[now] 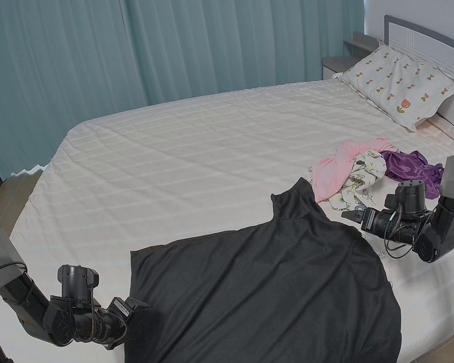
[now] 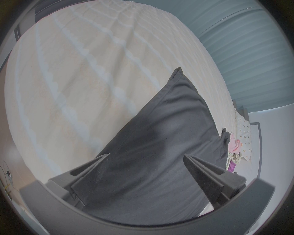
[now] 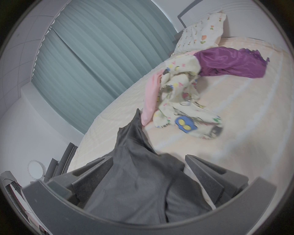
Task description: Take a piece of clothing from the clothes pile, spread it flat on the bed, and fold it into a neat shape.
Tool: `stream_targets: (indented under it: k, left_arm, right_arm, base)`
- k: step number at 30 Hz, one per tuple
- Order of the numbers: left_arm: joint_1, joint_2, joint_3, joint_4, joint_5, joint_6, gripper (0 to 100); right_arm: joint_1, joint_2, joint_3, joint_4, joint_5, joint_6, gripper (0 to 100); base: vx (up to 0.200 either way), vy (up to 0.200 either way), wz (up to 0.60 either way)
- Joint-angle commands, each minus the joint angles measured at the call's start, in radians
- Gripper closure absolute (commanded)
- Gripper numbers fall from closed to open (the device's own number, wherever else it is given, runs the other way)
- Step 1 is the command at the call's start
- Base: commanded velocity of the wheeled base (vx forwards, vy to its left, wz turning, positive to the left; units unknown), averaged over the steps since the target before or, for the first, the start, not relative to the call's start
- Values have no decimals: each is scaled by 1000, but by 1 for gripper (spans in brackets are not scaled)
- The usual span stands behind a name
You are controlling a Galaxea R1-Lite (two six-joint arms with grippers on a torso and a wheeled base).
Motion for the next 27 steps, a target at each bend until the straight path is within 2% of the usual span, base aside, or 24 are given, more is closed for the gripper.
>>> stream_targets:
  k: [1,7,15,19,20,23,27]
  left_arm:
    - [2,-4,17,-22,-6,-2,0]
    - [2,2,46,-88,-8,-2,0]
    - [5,-1,54,-91,-9,-2,0]
    - [5,-1,54,-91,-9,-3,0]
    - [5,-1,54,-91,-9,-3,0]
    - [7,-1,54,-91,-9,-3,0]
    - [7,-1,54,-91,-9,-10,0]
  right_arm:
    - [47,26,-102,37,-29,0,0]
    - [76,82,-297,191,-29,0,0]
    - [101,213,-521,342,-30,-14,0]
    - [101,245,-580,403,-29,-35,0]
    - [101,251,-586,426,-29,-52,100]
    - [96,260,-582,457,-27,-93,100]
    - [89,247,-557,446,-24,-90,100]
  base:
    - [0,0,0]
    - [0,0,0]
    - [0,0,0]
    - [0,0,0]
    - [0,0,0]
    - [0,0,0]
    - [0,0,0]
